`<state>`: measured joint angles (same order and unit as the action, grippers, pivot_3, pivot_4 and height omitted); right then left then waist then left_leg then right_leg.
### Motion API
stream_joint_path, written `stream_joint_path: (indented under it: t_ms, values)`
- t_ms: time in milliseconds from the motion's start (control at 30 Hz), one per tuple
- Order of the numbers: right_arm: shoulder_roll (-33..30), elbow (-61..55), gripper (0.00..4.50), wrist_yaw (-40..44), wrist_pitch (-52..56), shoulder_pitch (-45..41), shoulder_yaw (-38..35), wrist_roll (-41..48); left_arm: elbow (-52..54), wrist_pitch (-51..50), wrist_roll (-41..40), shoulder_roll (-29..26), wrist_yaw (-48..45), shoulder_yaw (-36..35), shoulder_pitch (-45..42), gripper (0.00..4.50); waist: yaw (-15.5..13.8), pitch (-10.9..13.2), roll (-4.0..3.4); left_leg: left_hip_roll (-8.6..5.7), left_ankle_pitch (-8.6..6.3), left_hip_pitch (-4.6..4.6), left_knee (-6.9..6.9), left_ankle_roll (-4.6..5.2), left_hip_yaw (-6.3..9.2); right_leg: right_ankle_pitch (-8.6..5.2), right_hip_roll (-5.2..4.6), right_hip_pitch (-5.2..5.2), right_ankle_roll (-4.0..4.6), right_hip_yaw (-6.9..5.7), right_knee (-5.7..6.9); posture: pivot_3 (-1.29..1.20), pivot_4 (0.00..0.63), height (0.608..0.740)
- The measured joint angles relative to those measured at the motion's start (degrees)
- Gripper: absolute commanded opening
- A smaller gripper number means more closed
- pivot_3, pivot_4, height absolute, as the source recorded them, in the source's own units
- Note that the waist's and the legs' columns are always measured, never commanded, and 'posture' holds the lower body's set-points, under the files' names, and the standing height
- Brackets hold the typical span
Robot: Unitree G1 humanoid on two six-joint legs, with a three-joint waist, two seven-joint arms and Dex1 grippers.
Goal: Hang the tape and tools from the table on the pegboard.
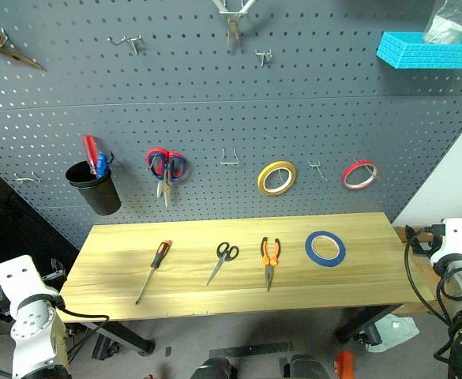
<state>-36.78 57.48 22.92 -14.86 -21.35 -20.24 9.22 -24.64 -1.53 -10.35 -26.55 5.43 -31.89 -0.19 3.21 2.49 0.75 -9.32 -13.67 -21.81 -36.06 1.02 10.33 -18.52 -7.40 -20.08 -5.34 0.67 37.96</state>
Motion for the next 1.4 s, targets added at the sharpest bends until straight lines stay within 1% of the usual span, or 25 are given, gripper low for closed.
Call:
stream_joint_path:
  t_ms: [233,500,633,700,767,867,1000,1033,1100,1133,1167,1233,1267,1300,1333,1367,1400]
  values:
    - [0.5,-0.1,4.50,0.1,-0.2,0.6,0.0,0.6,-0.1,0.8,-0.1,0.0,0.1,-0.2,0.9,4.48,0.0,0.0,0.00,0.00,-0.01,0.00,0.00,0.01,-0.01,0.00,0.00,-0.01,0.00,0.01,0.00,-0.04,0.039,0.740]
    - [1.4,-2.6,4.50,2.6,1.9,0.6,0.0,2.2,-0.2,-1.5,-5.2,0.4,-3.1,-2.3,1.1,4.48,0.0,0.0,0.00,0.01,-0.02,0.00,0.00,0.02,-0.01,0.00,0.00,-0.02,0.00,0.03,0.00,-0.04,0.054,0.740]
    - [1.8,-7.6,4.50,5.0,4.2,1.9,1.2,2.8,0.4,-3.8,-6.7,1.0,-2.9,-2.8,1.3,4.48,-0.1,0.1,0.05,0.02,-0.03,-0.03,0.00,0.03,0.02,0.00,-0.01,-0.02,0.00,0.00,0.00,-0.04,0.072,0.740]
    - [2.2,-10.7,4.50,6.1,5.7,3.0,1.8,2.9,0.5,-4.4,-6.4,1.0,-2.3,-2.8,1.3,4.48,-0.2,0.2,0.10,0.03,-0.03,-0.04,0.00,0.04,0.02,-0.01,-0.03,-0.03,0.01,0.01,0.00,-0.05,0.092,0.740]
    - [2.6,-16.1,4.50,7.3,7.9,5.1,2.8,3.0,2.8,-3.7,-5.0,0.8,-3.9,-1.4,2.8,4.48,-0.3,0.5,0.13,0.03,-0.04,-0.08,-0.01,0.05,0.00,-0.01,-0.18,-0.06,0.01,0.02,-0.01,-0.06,0.103,0.740]
    - [2.9,-23.9,4.50,8.8,11.2,7.9,5.2,2.9,7.8,-2.1,-2.2,0.0,-8.3,3.3,5.6,4.48,-0.5,1.5,0.09,0.04,-0.08,-0.08,-0.01,0.10,-0.04,-0.01,-0.22,-0.06,0.01,0.05,-0.02,-0.07,0.134,0.740]
    - [3.3,-33.1,4.50,11.1,15.4,11.2,8.7,2.8,13.1,-6.4,-4.8,-0.1,-13.7,4.8,6.1,4.48,-0.8,3.0,-0.13,0.08,-0.13,-0.17,0.00,0.14,-0.05,-0.02,-0.22,-0.15,0.03,0.05,-0.01,-0.08,0.169,0.740]
    - [3.3,-35.5,4.50,11.5,16.8,11.9,9.1,2.9,14.5,-7.8,-5.4,-0.2,-14.9,5.1,6.1,4.48,-0.8,3.5,-0.19,0.08,-0.13,-0.21,0.00,0.14,-0.06,-0.02,-0.22,-0.20,0.03,0.05,-0.01,-0.09,0.195,0.740]
    - [3.3,-41.5,4.50,12.4,20.2,12.7,10.5,3.3,18.1,-12.8,-6.9,-1.1,-17.1,6.4,5.4,4.48,-0.9,5.0,-0.18,0.13,-0.13,-0.26,-0.01,0.14,-0.08,-0.01,-0.22,-0.24,0.03,0.05,0.00,-0.10,0.223,0.740]
    - [3.2,-44.5,4.50,13.0,22.0,13.1,11.3,3.3,19.8,-17.4,-7.9,-1.4,-17.6,7.2,4.3,4.48,-1.0,5.6,-0.23,0.13,-0.12,-0.37,-0.03,0.14,-0.07,-0.01,-0.21,-0.33,0.03,0.03,0.02,-0.10,0.234,0.740]
    - [3.2,-47.3,4.50,13.6,23.8,13.2,12.6,3.4,21.1,-22.5,-8.9,-1.8,-17.7,8.3,2.8,4.48,-1.0,6.0,-0.24,0.14,-0.13,-0.41,-0.02,0.14,-0.07,-0.01,-0.21,-0.36,0.03,0.04,0.03,-0.10,0.257,0.740]
    - [2.9,-52.1,4.50,14.2,27.8,13.2,14.5,3.2,24.5,-30.5,-10.7,-2.6,-18.7,10.3,0.9,4.48,-1.0,7.2,-0.04,0.14,-0.12,-0.68,-0.03,0.13,-0.08,0.01,-0.21,-0.56,0.05,0.04,0.06,-0.11,0.285,0.740]
    - [2.7,-53.8,4.50,14.3,29.7,13.2,15.3,3.1,26.3,-32.8,-11.5,-2.7,-19.6,11.4,0.3,4.48,-0.8,7.6,0.04,0.14,-0.11,-1.00,-0.06,0.11,-0.09,0.05,-0.21,-0.79,0.08,0.08,0.09,-0.12,0.294,0.740]
    - [2.3,-55.3,4.50,14.2,31.7,13.1,16.1,2.7,28.3,-34.3,-11.9,-3.3,-21.1,13.0,-0.2,4.48,-0.8,8.3,0.18,0.14,0.02,-1.08,-0.14,-0.10,-0.14,0.07,-0.21,-1.03,0.10,0.13,0.15,-0.13,0.303,0.740]
    - [1.9,-56.3,4.50,14.1,33.3,13.0,16.7,2.2,30.0,-34.9,-12.0,-4.1,-22.5,14.7,-0.5,4.48,-0.7,8.7,0.27,0.14,0.03,-1.23,-0.14,-0.12,-0.15,0.08,-0.22,-1.04,0.11,0.14,0.14,-0.14,0.322,0.740]
    - [1.5,-57.9,4.50,13.9,35.8,12.7,17.3,1.8,32.6,-35.6,-12.3,-4.8,-24.6,16.6,-1.3,4.48,-0.7,9.6,0.35,0.17,0.03,-1.28,-0.16,-0.12,-0.24,0.09,-0.23,-1.04,0.13,0.18,0.17,-0.15,0.337,0.740]
    - [1.5,-58.8,4.50,13.7,37.2,12.3,17.6,1.6,33.9,-35.6,-12.5,-5.0,-26.0,17.5,-1.9,4.48,-0.6,10.1,0.34,0.19,0.03,-1.37,-0.15,-0.12,-0.30,0.09,-0.24,-1.08,0.13,0.20,0.12,-0.16,0.343,0.740]
